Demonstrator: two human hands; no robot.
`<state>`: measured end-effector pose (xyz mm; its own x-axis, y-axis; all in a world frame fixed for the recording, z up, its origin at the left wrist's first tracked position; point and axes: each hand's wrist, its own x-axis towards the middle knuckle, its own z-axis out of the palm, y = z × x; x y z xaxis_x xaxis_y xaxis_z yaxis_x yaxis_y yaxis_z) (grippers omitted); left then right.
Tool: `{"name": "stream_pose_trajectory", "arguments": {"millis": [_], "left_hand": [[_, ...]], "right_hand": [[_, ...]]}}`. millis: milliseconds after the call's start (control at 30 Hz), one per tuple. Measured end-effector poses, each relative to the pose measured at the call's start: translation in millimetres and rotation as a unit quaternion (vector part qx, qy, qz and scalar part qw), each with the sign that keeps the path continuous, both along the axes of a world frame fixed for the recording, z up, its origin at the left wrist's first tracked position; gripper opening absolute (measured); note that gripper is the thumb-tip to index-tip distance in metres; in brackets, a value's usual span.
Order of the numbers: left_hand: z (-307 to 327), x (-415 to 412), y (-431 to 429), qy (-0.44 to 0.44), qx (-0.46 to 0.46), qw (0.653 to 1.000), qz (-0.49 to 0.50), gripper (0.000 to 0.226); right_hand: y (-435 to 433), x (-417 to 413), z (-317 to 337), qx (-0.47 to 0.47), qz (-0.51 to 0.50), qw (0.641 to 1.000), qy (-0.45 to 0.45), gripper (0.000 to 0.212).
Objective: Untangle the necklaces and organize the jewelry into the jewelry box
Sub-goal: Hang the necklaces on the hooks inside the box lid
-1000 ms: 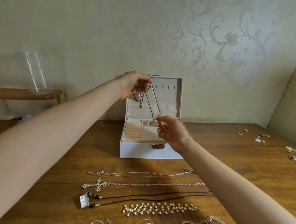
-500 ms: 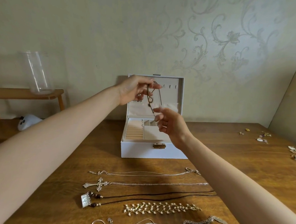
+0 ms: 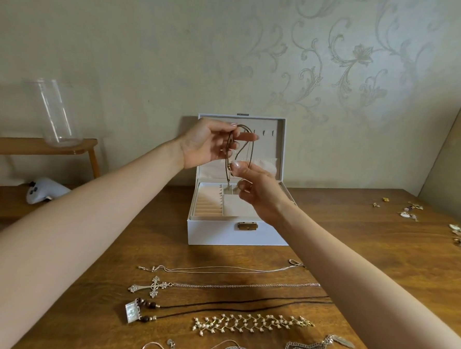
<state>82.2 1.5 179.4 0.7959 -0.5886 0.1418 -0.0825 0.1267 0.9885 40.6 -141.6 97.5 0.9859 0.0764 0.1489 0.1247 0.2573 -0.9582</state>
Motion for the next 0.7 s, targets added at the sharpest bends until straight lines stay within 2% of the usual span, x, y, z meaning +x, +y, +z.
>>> {"name": "stream_pose_trajectory", "arguments": {"millis": [300, 567, 700], "left_hand": [[-5.8, 3.8, 4.5, -0.014, 0.009, 1.000, 0.009, 0.019], [-11.0, 2.9, -0.6, -0.092, 0.041, 0.994, 0.051, 0.009], [-15.0, 3.4, 0.0, -0.089, 0.036, 0.993, 0.064, 0.014]], "right_hand": [[-1.0, -2.7, 0.2, -0.013, -0.131, 0.990, -0.054, 0.028], [-0.6, -8.0, -2.4, 0.012, -0.097, 0.994, -0.052, 0.004], [-2.1, -9.0, -5.2, 0.009, -0.071, 0.996, -0.046, 0.009]]}}
